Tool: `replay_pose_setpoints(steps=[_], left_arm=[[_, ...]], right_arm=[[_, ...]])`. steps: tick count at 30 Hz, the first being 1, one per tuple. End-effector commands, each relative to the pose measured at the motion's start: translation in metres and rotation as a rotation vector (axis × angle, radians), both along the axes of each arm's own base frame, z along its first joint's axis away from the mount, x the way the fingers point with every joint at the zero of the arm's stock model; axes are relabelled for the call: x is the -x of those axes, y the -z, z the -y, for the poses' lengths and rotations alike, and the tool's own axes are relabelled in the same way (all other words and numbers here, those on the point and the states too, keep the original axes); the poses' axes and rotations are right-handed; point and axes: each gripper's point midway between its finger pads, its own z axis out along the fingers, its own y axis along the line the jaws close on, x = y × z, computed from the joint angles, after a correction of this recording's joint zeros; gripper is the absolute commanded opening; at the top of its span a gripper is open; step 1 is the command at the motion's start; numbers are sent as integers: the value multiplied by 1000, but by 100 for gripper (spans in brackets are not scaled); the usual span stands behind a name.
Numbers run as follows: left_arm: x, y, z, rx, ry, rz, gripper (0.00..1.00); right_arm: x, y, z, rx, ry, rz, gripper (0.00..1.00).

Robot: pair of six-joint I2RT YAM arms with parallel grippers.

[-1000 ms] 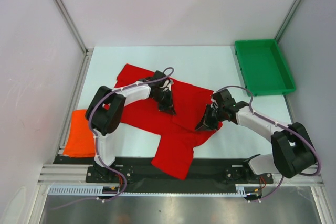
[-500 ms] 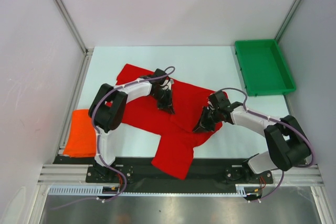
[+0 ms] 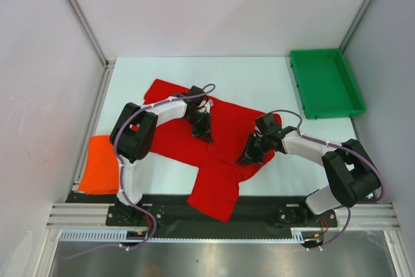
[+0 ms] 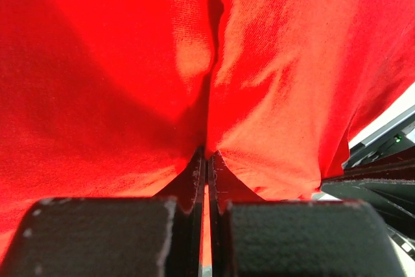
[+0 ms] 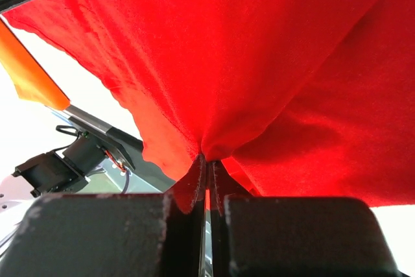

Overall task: Fold and stack the t-shirts
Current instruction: Fold the tshirt

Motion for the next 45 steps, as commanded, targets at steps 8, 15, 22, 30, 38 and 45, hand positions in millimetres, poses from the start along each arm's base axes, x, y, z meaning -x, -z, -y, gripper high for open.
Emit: replay_pose_setpoints(steps=[8, 15, 22, 30, 38, 45], left_arm=[[-9, -8, -11, 3, 49, 39, 16], [-16, -47, -32, 34, 83, 138, 49], [-69, -75, -72, -2, -35, 300, 51], [-190, -97, -138, -51, -243, 464, 59], [-273, -98, -202, -55, -387, 544, 63], [-306, -84, -255, -190, -378, 652, 66]], right_arm=[[-7, -15, -6, 0, -63, -4, 9], [-62, -54, 42, 112, -31, 136, 64], [-183, -54, 129, 279, 212, 240, 78], [-228, -19, 177, 363, 250, 225, 88], [-224, 3, 180, 387, 224, 193, 88], [-224, 7, 165, 302, 163, 244, 86]])
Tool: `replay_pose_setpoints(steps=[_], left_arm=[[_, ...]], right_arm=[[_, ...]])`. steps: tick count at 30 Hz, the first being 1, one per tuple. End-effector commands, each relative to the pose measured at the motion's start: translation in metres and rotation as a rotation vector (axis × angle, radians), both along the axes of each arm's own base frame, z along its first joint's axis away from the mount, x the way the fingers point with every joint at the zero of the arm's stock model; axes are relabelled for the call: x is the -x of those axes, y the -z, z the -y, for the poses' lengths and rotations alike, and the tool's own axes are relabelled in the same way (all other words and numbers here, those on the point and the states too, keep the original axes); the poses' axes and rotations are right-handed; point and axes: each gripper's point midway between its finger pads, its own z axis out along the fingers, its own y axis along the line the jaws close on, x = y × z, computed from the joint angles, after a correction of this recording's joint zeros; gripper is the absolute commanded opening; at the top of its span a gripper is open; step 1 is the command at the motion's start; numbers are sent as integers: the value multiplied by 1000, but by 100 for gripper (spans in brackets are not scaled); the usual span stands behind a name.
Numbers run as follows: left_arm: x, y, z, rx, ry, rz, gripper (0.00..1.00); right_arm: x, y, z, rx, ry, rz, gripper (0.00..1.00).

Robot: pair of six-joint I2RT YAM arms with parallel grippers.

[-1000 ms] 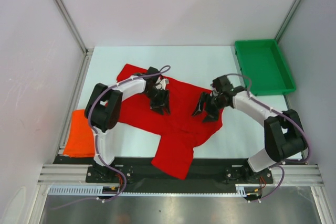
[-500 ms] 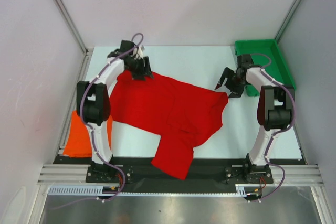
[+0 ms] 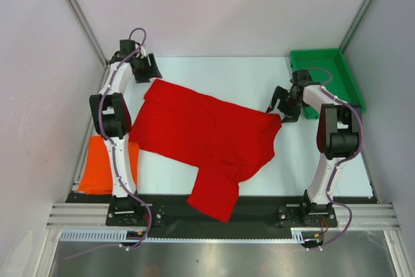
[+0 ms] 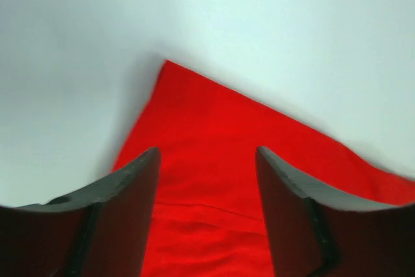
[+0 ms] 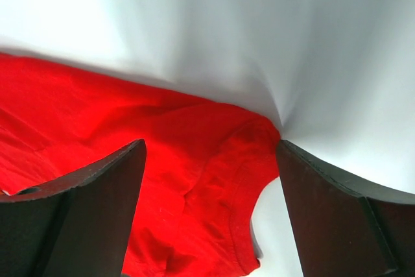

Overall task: Fold and stack the t-shirts
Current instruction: Fold the tshirt

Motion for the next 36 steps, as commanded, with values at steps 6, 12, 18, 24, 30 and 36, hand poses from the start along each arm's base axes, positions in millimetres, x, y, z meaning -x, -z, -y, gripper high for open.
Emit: replay_pose_setpoints(steps=[6, 12, 18, 24, 30, 36], left_arm=[[-34, 13, -17, -68, 54, 98, 72], [-35, 37, -20, -45, -10, 45, 69], [-35, 47, -20, -38, -16, 28, 68], [-29, 61, -13, -4, 4, -11, 60], [-29, 69, -12, 26, -4, -27, 43], [-32, 72, -27, 51, -87, -40, 19]], right_arm=[[-8, 1, -10, -42, -73, 48, 85], [-7, 5, -8, -32, -72, 41, 78], [1, 12, -2, 4, -61, 7, 79], [8, 14, 5, 49, -74, -8, 79], [8, 18, 7, 54, -83, -15, 70], [5, 20, 15, 100, -46, -15, 36]])
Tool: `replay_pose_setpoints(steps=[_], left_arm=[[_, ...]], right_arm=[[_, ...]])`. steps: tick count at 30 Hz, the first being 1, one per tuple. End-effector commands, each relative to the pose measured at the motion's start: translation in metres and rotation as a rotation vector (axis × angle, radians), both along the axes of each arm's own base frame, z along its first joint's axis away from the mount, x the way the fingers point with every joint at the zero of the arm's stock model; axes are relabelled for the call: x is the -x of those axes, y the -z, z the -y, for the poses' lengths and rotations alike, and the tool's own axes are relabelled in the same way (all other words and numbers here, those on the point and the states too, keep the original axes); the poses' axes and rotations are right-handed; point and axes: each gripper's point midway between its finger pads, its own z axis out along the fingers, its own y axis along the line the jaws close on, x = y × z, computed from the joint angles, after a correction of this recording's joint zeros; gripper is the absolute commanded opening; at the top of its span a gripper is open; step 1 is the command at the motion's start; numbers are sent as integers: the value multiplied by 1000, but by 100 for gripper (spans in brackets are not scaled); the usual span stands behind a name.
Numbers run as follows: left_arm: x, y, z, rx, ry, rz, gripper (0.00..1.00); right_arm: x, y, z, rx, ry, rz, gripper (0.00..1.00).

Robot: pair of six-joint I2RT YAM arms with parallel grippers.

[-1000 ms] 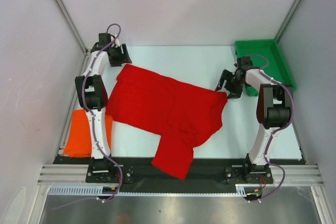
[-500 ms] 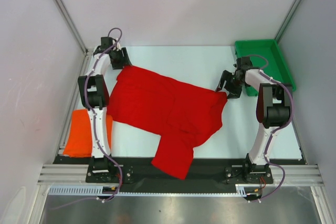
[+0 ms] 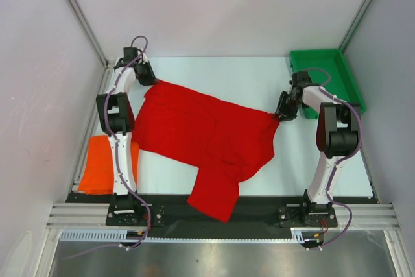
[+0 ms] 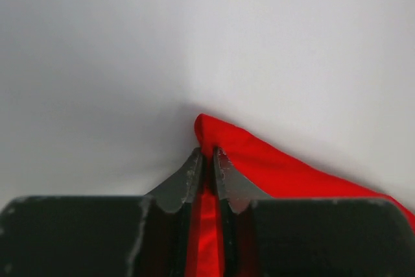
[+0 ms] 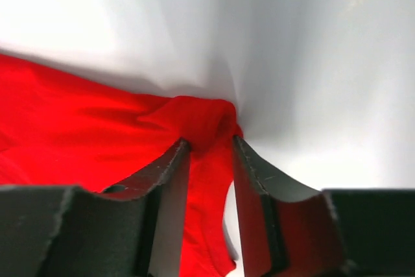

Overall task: Fold and stack the t-shirts
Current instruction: Fold the tshirt

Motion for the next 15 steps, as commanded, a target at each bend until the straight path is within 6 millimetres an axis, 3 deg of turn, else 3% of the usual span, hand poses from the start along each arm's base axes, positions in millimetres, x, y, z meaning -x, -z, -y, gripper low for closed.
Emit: replay_pose_setpoints(steps=[1, 2, 6, 9, 15], left_arm=[[-3, 8, -14, 39, -68, -21, 15], [-3, 9, -19, 62, -92, -28, 13], [-6, 5, -25, 117, -131, -22, 0], [-7, -2, -22, 141, -145, -9, 0], [-10, -11, 1, 260, -193, 32, 0]], right_arm=[[1, 7, 10, 59, 20, -13, 35], [-2, 6, 12, 73, 27, -5, 34], [-11, 9, 20, 113, 50, 5, 11], [-22, 8, 30, 164, 83, 28, 0], [-60, -5, 52, 279, 136, 128, 0]])
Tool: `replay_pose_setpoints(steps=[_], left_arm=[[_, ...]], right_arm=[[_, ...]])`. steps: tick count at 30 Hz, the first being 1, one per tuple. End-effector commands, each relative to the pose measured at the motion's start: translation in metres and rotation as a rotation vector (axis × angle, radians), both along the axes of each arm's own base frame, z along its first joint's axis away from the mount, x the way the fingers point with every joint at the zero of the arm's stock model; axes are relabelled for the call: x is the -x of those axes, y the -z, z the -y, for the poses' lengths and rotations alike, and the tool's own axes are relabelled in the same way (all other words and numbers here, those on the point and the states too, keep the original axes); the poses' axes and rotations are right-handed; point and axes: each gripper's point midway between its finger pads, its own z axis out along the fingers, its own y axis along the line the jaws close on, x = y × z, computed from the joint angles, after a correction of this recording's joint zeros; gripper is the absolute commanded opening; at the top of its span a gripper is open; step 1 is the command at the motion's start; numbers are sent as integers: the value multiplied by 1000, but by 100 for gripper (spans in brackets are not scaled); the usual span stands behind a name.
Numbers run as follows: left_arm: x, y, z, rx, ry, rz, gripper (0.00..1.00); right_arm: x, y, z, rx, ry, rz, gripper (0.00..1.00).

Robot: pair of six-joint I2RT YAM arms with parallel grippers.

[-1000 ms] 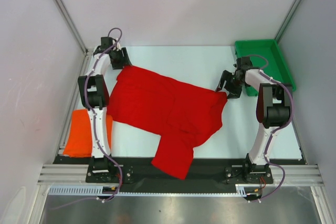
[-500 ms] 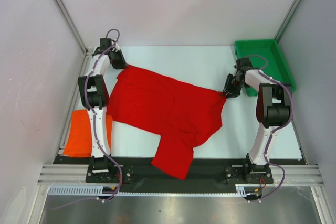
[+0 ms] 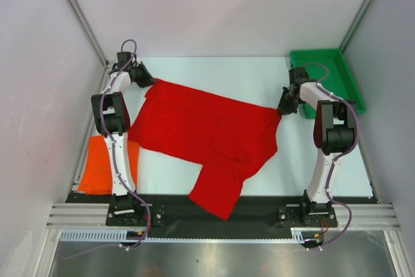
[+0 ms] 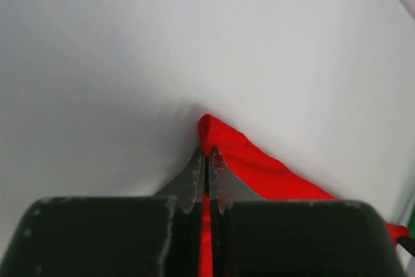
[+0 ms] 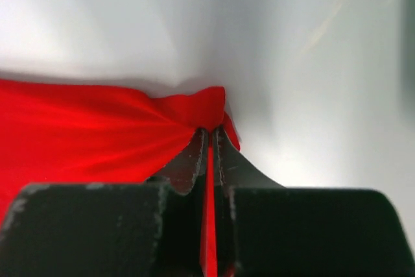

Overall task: Fold and stack the t-shirts
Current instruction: Fold the tshirt

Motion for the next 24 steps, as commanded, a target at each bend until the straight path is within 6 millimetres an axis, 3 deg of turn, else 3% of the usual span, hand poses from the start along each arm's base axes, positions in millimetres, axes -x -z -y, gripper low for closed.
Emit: replay_pose_setpoints(steps=[1, 4, 5, 7, 8, 9, 10, 12, 14, 15, 16, 18, 19, 21, 22, 23, 24], left_arm=[[-8, -12, 9, 52, -59, 45, 0], [-16, -17, 25, 78, -61, 74, 0], [-18, -18, 30, 91, -68, 76, 0], [-25, -22, 33, 102, -81, 105, 0], [-28, -23, 36, 117, -93, 109, 0], [-31, -25, 37, 126, -100, 116, 0], [-35, -24, 38, 133, -102, 127, 0], [-40, -25, 40, 151, -113, 132, 0], [-45, -23, 44, 169, -115, 137, 1], [-47, -23, 45, 177, -109, 140, 3], [-48, -22, 46, 178, -108, 142, 4], [-49, -23, 42, 163, -119, 147, 7], [-49, -22, 41, 156, -121, 146, 10], [-48, -29, 35, 127, -126, 151, 21], [-46, -32, 30, 97, -122, 158, 24], [-45, -36, 23, 73, -130, 160, 28], [-41, -54, 17, 42, -137, 162, 36]], right_arm=[[-52, -18, 38, 164, 81, 142, 0], [-72, -19, 46, 204, 79, 168, 0], [-88, -31, 47, 211, 81, 209, 0], [-103, -25, 50, 232, 71, 214, 0], [-118, -37, 52, 240, 77, 255, 0], [-126, -40, 53, 246, 79, 272, 0], [-132, -30, 54, 255, 79, 264, 0], [-152, -41, 56, 259, 93, 315, 0], [-166, -33, 56, 266, 88, 333, 0], [-177, -43, 56, 268, 96, 368, 0], [-183, -34, 58, 272, 91, 363, 0], [-192, -36, 58, 278, 87, 379, 0], [-201, -46, 59, 281, 92, 408, 0], [-207, -44, 60, 283, 94, 412, 7], [-210, -52, 60, 278, 94, 424, 15], [-211, -57, 60, 273, 93, 432, 29], [-212, -66, 58, 270, 91, 443, 34]])
